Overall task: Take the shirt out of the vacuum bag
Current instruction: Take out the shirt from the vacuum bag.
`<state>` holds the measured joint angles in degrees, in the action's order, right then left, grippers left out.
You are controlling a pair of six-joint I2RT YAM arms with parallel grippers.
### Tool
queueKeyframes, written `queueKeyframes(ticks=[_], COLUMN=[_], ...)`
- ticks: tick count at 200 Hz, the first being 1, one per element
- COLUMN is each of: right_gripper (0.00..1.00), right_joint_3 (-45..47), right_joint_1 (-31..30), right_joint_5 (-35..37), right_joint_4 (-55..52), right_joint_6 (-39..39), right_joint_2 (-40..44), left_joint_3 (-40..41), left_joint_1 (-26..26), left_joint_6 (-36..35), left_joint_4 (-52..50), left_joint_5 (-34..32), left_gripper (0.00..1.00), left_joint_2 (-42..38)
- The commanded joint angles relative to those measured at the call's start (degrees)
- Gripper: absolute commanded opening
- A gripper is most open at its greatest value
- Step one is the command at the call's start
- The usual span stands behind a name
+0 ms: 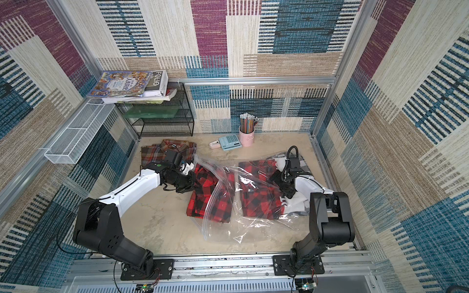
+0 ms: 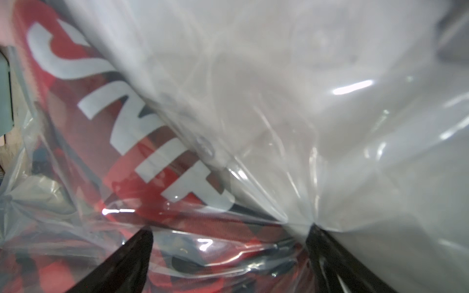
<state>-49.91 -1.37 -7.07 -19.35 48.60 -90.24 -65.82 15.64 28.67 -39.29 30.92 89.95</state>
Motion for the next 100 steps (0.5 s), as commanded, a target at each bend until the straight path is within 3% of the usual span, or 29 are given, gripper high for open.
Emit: queueKeyframes(ticks=[1, 37, 100], right_gripper=[0.97, 0.97, 0.97], right_joint_3=[0.0, -0.5, -1.1], right_joint_1=[0.5, 0.8, 1.0], right_joint_5=[6.6, 6.9, 7.7], right_joint_4=[-5.9, -6.1, -6.6], right_joint_6=[-0.7, -1.0, -1.4], right_joint_2=[-0.2, -0.4, -0.3], left_joint_3=[-0.7, -2.8, -8.6], left_joint_1=[-2.8, -6.0, -6.5], left_joint_6=[-4.8, -9.5, -16.6], left_joint_4=[-5.7, -12.4, -21.3], left_joint_5=[-2.0, -6.1, -17.0], left_gripper=[0.0, 0.0, 0.0], left_joint_2=[-1.0, -1.5, 2.5])
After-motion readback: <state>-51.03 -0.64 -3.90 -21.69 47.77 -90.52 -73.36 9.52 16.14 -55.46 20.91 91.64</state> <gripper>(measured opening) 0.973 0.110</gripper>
